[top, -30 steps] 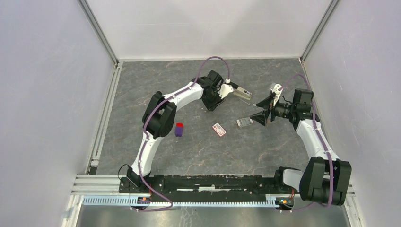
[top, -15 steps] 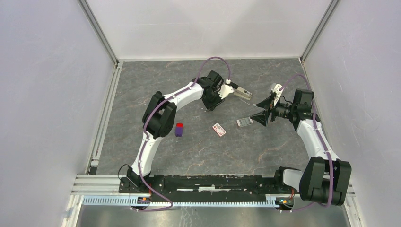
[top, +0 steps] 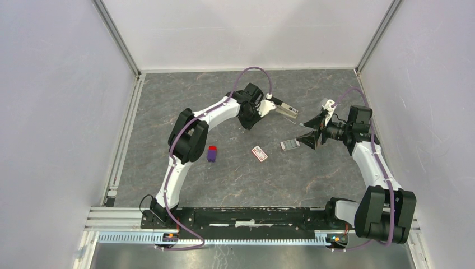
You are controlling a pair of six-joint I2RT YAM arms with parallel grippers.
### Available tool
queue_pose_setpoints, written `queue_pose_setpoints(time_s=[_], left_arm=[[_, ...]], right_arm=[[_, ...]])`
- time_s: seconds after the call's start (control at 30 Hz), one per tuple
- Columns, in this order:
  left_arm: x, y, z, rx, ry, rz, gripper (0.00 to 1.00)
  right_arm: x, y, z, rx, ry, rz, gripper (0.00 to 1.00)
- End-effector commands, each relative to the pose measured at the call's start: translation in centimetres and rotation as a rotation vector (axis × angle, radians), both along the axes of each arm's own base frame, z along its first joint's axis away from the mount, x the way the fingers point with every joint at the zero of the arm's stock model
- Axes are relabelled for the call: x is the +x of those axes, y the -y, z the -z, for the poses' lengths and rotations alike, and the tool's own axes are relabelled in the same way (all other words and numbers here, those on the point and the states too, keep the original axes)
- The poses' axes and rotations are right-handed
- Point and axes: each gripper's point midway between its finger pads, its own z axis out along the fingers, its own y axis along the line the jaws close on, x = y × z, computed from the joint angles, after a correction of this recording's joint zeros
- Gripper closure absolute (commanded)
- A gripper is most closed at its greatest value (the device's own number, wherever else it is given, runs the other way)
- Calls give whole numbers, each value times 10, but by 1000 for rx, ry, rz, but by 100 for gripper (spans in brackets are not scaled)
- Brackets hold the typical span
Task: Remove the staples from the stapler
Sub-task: Pick up the staple from the center of the board.
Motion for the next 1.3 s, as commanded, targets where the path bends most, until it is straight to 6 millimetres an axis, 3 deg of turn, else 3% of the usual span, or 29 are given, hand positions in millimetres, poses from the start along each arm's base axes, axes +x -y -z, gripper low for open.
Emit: queue_pose_setpoints(time_s=[0.0, 0.23, 0.43, 0.57, 0.63, 0.67, 0.7, 0.73, 0.8, 0.9, 1.03, 1.27], left_arm=[[-7, -5, -1, -1, -36, 16, 80], [-7, 8, -32, -112, -46, -61, 82], [-16, 22, -87, -358, -38, -175, 82], [-39, 25, -119, -542, -47, -239, 83], [-52, 29, -147, -700, -28, -261, 83], [-63, 29, -148, -759, -48, -280, 83], [-68, 32, -172, -871, -26, -286, 83], [-76, 29, -175, -938, -32, -307, 83], [-89, 27, -208, -1155, -23, -331, 83], [-109, 19, -229, -1382, -54, -364, 83], [-130, 20, -243, -1564, -118, -387, 84], [-152, 37, -255, -1705, -143, -386, 84]], right_arm=[[4, 1, -15, 0, 56, -14, 19], [0, -2, -15, 18, 54, -33, 19], [-9, -8, -17, 52, 61, -68, 18], [-12, -14, -19, 79, 66, -78, 18], [-14, -21, -20, 99, 63, -89, 19], [-16, -26, -21, 111, 63, -100, 19], [-20, -32, -19, 131, 37, -108, 19], [-21, -40, -22, 151, 40, -124, 19], [-30, -57, -25, 212, 2, -161, 19], [-47, -80, -36, 330, -61, -205, 19], [-66, -93, -53, 470, -111, -221, 17], [-67, -101, -52, 540, -216, -180, 19]])
